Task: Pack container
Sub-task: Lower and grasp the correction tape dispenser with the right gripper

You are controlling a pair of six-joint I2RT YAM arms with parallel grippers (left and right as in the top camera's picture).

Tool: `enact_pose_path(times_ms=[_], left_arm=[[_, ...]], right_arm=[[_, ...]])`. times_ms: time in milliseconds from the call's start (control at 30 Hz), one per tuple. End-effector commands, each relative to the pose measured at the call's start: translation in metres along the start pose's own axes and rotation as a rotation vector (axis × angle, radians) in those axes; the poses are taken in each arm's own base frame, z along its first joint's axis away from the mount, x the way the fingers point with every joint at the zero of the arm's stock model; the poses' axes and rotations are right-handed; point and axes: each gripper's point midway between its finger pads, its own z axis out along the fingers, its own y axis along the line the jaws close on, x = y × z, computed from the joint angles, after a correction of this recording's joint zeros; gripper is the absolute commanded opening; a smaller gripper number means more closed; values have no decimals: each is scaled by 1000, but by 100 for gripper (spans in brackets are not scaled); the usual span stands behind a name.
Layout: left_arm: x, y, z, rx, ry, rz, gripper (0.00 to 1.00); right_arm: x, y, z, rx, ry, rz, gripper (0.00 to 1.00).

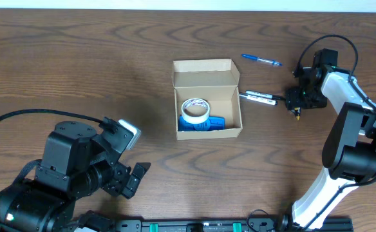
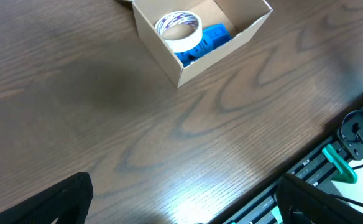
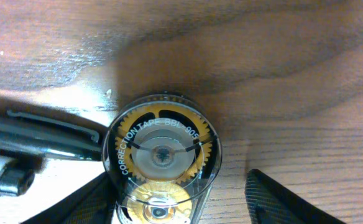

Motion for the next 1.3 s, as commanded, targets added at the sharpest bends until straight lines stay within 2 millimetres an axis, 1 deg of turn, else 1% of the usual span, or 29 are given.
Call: enact_pose_path(times_ms=[0,167,333,467,733,833,900,1033,1133,1267], left_arm=[[-2,-2,-2,11,-6,6,95],[-2,-2,-2,11,-6,6,95],[-2,-2,-2,11,-6,6,95],[-2,-2,-2,11,-6,6,95],[-2,-2,-2,11,-6,6,95],[-2,-2,-2,11,-6,6,95],[-2,-2,-2,11,-6,6,95],[-2,-2,-2,11,-6,6,95],[-2,-2,-2,11,-6,6,95],[-2,-2,-2,11,-6,6,95]], right_arm=[[8,-3,10,4,31,25,64],[8,-3,10,5,30,47,57],[8,-3,10,5,30,50,44],[8,-3,10,5,30,62,37],[9,-2,9,3,37,91,33],[10,3,4,-25,54,92,31],[8,8,-2,-43,62,91,28],[-3,10,-22,-47,57,110,27],[-17,16,-46,-73,28,105,26],[-39,33,-86,-144,-47,84,26]])
